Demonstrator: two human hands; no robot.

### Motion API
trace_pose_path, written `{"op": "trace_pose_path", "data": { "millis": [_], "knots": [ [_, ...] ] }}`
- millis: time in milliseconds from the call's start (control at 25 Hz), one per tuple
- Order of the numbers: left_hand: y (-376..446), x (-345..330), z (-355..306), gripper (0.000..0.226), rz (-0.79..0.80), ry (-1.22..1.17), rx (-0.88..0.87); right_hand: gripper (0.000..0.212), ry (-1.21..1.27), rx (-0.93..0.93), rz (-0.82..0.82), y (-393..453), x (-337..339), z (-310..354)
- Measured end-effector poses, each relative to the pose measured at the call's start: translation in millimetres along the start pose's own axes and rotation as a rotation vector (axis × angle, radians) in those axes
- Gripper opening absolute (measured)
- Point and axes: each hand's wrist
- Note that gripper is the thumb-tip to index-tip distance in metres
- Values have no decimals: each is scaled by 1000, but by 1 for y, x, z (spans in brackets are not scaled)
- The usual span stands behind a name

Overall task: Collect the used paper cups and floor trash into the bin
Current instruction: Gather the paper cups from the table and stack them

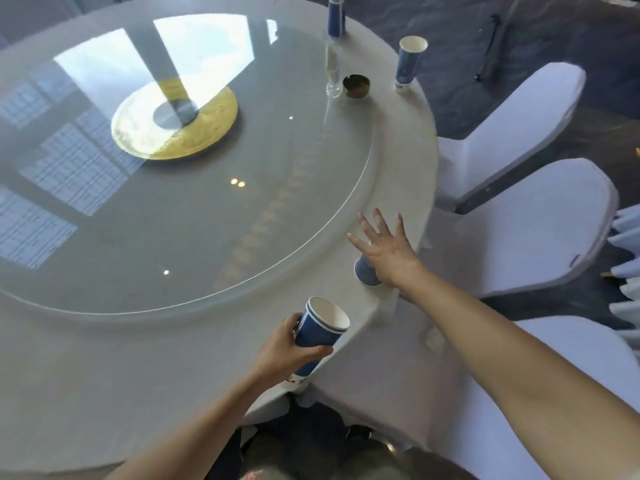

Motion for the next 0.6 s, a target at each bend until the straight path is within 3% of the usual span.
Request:
{"op": "trace_pose_path", "data": {
  "millis": [240, 400, 480, 600],
  "knots": [
    [6, -17, -24, 69, -8, -10, 28, 40, -5, -116, 77, 15, -9, -8],
    [25, -22, -41, 72, 50, -37, -15, 52, 167, -307, 288, -4, -17, -35],
    [35, -24, -51, 74, 81, -58, -45, 66, 460, -386, 281, -28, -22, -53],
    [48, -33, -67, 77, 160, -48, -93, 74, 1346, -530, 107, -70, -20, -73]
  ]
}}
Point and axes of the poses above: each hand's wrist, its own y-axis towards the middle knuckle, its own x-axis out of the back of the hand, z = x × y, and after that the axes turned 5 degrees about z, right-handed
